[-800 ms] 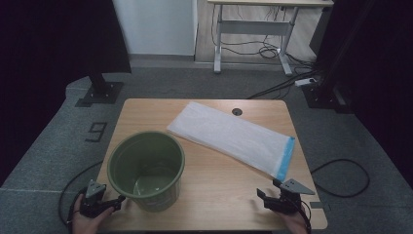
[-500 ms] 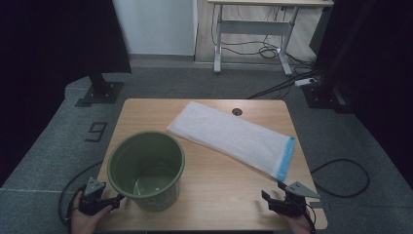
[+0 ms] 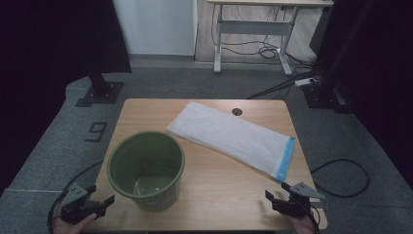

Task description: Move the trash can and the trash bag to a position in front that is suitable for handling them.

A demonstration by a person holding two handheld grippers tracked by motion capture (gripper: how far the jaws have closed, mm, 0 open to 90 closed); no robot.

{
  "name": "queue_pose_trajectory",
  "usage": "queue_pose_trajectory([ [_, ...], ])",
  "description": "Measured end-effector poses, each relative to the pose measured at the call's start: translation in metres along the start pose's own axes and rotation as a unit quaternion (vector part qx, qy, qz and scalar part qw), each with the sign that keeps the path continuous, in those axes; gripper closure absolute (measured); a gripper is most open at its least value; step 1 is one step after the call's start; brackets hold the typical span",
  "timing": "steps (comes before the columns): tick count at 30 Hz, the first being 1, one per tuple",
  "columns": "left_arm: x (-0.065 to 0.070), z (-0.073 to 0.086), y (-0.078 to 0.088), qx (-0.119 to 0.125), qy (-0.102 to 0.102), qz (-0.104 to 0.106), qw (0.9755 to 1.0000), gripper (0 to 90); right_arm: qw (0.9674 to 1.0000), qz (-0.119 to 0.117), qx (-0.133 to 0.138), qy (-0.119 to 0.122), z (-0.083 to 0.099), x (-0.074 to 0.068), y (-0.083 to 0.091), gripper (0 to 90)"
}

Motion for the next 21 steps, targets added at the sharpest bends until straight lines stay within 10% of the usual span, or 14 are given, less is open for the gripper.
queue_pose_trajectory([
  [5, 0.028, -0.001, 0.006, -0.01, -0.056, 0.033, 0.9978, 15.2, 0.9997, -0.022, 0.007, -0.006, -0.007, -0.001, -0.001, 19.6],
  [10, 0.066, -0.005, -0.006, -0.033, -0.125, 0.077, 0.9886, 15.0, 0.9992, -0.038, 0.01, -0.007, -0.016, 0.0, -0.006, 19.7],
  [21, 0.091, -0.029, -0.03, -0.028, -0.167, 0.096, 0.9809, 14.6, 0.9974, -0.067, 0.011, 0.024, -0.018, -0.014, -0.006, 19.7],
])
Point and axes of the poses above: each handheld gripper's, and its own axes: y roughly backward along the jaws, z roughly out of its underside, x roughly to its right, the point moved 5 cm from there along -y, roughly forward along the jaws, and after that the axes turned 14 degrees about -x, right-handed, at the moved point
